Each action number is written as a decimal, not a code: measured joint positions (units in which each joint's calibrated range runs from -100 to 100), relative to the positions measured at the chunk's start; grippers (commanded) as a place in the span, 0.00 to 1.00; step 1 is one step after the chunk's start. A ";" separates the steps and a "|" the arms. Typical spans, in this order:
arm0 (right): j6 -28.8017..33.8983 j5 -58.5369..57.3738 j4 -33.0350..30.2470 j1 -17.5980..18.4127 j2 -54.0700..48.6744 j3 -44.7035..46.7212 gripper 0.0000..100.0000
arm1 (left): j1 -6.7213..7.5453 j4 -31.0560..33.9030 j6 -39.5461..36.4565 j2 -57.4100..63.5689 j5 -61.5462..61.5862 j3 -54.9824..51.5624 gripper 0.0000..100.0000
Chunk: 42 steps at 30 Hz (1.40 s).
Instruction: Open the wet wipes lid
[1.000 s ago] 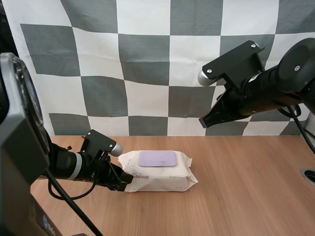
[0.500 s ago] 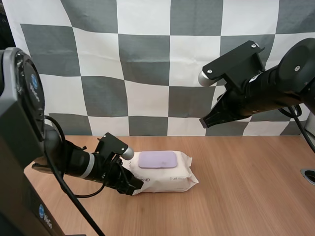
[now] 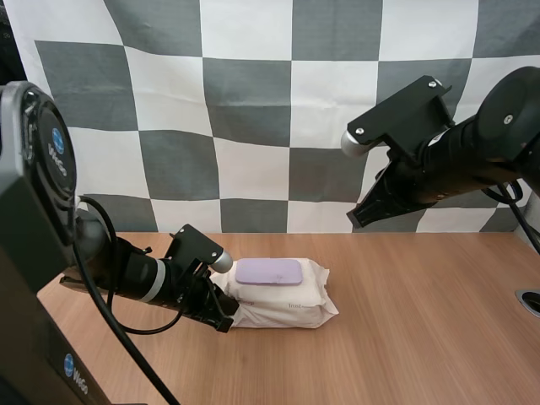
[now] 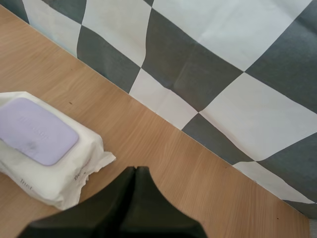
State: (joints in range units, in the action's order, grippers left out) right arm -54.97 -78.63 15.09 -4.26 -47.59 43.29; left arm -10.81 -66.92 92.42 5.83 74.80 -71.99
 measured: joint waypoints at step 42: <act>-45.00 1.34 32.13 0.00 0.00 29.47 0.62 | 0.00 10.63 0.00 0.10 25.20 0.00 0.00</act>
State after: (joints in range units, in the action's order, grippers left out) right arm -99.98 -77.29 47.21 -4.26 -47.59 72.77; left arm -10.81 -56.29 92.42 5.93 100.00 -71.99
